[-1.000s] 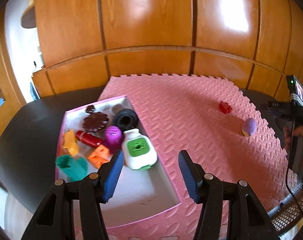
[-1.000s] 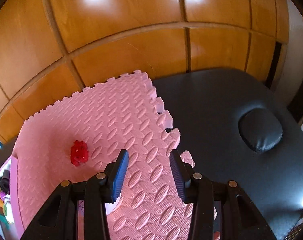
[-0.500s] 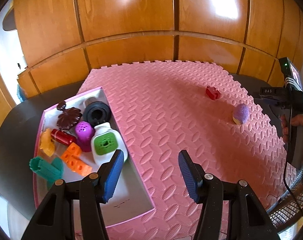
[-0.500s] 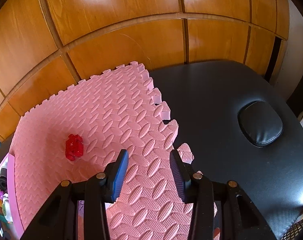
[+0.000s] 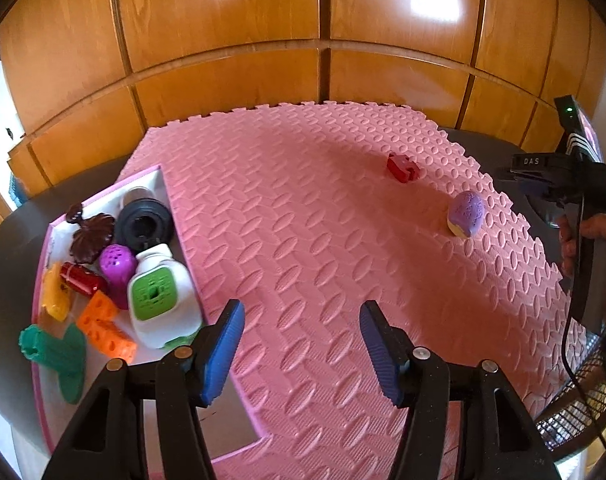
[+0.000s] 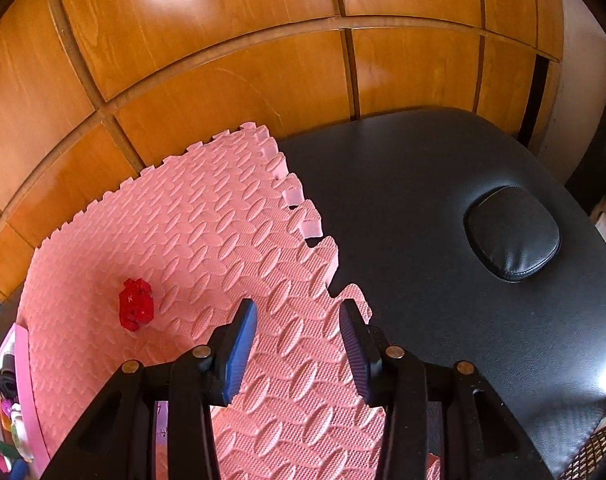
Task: Organize rigid objects
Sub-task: 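Move both grippers back toward the remaining toys on the pink mat, then lower the left gripper onto the red K puzzle piece and grasp it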
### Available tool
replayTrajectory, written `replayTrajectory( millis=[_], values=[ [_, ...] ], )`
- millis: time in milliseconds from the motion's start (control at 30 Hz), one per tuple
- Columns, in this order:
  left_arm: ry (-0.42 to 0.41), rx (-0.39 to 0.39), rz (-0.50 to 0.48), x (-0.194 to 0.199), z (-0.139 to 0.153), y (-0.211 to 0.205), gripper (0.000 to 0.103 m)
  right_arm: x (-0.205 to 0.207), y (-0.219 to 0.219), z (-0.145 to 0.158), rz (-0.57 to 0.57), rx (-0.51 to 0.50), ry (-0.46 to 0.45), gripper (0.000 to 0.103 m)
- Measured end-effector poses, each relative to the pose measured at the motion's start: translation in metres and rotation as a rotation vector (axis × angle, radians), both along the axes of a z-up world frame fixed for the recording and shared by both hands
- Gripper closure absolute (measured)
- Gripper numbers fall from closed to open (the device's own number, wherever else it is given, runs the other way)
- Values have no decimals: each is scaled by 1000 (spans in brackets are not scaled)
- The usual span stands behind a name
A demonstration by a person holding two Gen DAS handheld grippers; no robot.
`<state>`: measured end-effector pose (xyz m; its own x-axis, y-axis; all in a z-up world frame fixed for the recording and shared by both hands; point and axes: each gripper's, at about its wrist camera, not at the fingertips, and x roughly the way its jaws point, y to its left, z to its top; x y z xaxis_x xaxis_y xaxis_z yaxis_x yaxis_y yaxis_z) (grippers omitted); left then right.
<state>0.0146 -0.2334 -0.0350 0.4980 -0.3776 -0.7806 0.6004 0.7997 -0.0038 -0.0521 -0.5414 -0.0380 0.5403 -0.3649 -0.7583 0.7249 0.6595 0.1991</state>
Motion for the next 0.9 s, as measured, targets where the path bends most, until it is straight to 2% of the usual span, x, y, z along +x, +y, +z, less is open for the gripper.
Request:
replayTrajectory(
  millis=[167, 533, 900],
  values=[
    [74, -35, 0, 16, -4, -19, 42, -5, -8, -2, -25, 52, -22, 60],
    [133, -92, -46, 55, -7, -92, 47, -2, -7, -2, 9, 116, -58, 60],
    [153, -98, -75, 102, -18, -169, 40, -4, -10, -2, 23, 191, -108, 60]
  ],
)
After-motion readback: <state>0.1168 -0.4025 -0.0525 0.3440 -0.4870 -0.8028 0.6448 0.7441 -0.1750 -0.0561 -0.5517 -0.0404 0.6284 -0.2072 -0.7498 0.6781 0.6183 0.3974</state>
